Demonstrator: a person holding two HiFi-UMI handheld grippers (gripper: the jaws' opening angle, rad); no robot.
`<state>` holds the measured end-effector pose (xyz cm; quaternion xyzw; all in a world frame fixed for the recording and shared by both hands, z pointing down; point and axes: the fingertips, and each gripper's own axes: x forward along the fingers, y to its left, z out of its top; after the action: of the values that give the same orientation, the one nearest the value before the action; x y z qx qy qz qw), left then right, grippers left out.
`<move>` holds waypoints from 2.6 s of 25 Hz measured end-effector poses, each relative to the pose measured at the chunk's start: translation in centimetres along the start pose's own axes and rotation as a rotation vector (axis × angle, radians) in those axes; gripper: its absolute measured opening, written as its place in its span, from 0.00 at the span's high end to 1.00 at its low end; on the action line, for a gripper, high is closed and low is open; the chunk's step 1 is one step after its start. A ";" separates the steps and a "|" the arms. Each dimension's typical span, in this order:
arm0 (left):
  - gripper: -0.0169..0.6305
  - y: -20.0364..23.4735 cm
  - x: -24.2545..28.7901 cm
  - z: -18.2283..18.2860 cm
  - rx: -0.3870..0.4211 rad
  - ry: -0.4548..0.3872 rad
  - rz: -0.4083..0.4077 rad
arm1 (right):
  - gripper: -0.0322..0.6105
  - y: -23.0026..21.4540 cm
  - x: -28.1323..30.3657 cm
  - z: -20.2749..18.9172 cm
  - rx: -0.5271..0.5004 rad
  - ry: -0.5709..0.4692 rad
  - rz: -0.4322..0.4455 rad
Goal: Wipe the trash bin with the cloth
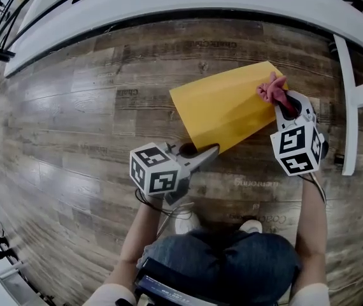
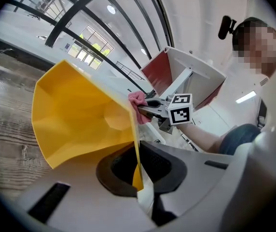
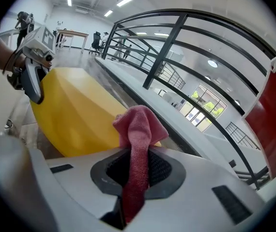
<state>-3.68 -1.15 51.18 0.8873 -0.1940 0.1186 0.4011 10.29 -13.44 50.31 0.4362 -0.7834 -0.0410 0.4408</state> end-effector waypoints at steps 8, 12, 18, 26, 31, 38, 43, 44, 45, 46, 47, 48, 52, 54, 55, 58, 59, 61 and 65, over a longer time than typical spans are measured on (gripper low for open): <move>0.95 1.9 -0.3 3.1 -0.082 0.067 0.042 | 0.88 -1.3 0.6 1.7 -0.007 0.024 0.015; 0.95 2.5 -0.3 4.2 -0.141 0.101 0.033 | 0.88 1.9 -0.9 6.5 -0.003 -0.036 0.137; 0.94 3.8 -0.5 5.8 -0.210 0.178 0.066 | 0.88 7.4 -0.8 12.3 -0.084 -0.055 0.362; 0.92 3.9 -0.1 6.8 -0.241 0.214 0.124 | 0.88 9.5 -0.4 13.5 -0.092 -0.054 0.413; 0.92 3.6 0.0 6.1 -0.249 0.177 0.108 | 0.88 8.4 -0.1 11.6 -0.092 -0.016 0.361; 0.92 3.4 -0.3 6.0 -0.249 0.169 0.112 | 0.88 3.2 1.3 5.8 0.058 0.082 0.191; 0.92 3.3 -0.4 5.8 -0.250 0.164 0.120 | 0.88 -0.2 2.2 1.2 0.162 0.163 0.068; 0.92 3.3 -0.5 5.8 -0.250 0.164 0.121 | 0.88 -0.8 2.3 0.5 0.175 0.178 0.049; 0.92 3.2 -0.5 5.7 -0.251 0.165 0.122 | 0.88 -1.2 2.4 -0.2 0.187 0.193 0.034; 0.92 3.2 -0.6 5.7 -0.253 0.165 0.124 | 0.88 -1.5 2.5 -0.9 0.196 0.207 0.021; 0.92 3.2 -0.6 5.7 -0.254 0.163 0.125 | 0.88 -1.8 2.6 -1.5 0.204 0.221 0.011; 0.92 3.2 -0.7 5.8 -0.256 0.161 0.127 | 0.88 -2.0 2.7 -2.0 0.210 0.234 0.002; 0.92 3.0 -0.6 5.8 -0.255 0.157 0.126 | 0.88 -2.3 2.5 -2.8 0.229 0.251 -0.022; 0.92 2.8 -0.6 6.0 -0.249 0.156 0.130 | 0.88 -2.6 1.6 -1.6 0.233 0.218 -0.032; 0.92 2.8 -0.6 6.1 -0.246 0.156 0.133 | 0.88 -2.7 1.0 -0.7 0.236 0.192 -0.033; 0.92 3.0 -0.6 6.3 -0.245 0.153 0.142 | 0.88 -1.9 -0.7 3.1 0.228 0.091 0.014; 0.92 3.0 -0.7 6.3 -0.245 0.152 0.143 | 0.88 -1.2 -1.1 4.6 0.214 0.052 0.046; 0.92 3.1 -0.7 6.4 -0.246 0.149 0.143 | 0.88 0.7 -1.5 7.5 0.163 -0.024 0.124; 0.92 3.3 -0.8 6.2 -0.237 0.154 0.150 | 0.88 5.3 -0.5 10.2 0.017 -0.056 0.236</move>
<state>-5.52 -7.63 49.03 0.8051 -0.2410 0.1923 0.5066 -0.46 -13.09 46.18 0.3436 -0.8416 0.0057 0.4167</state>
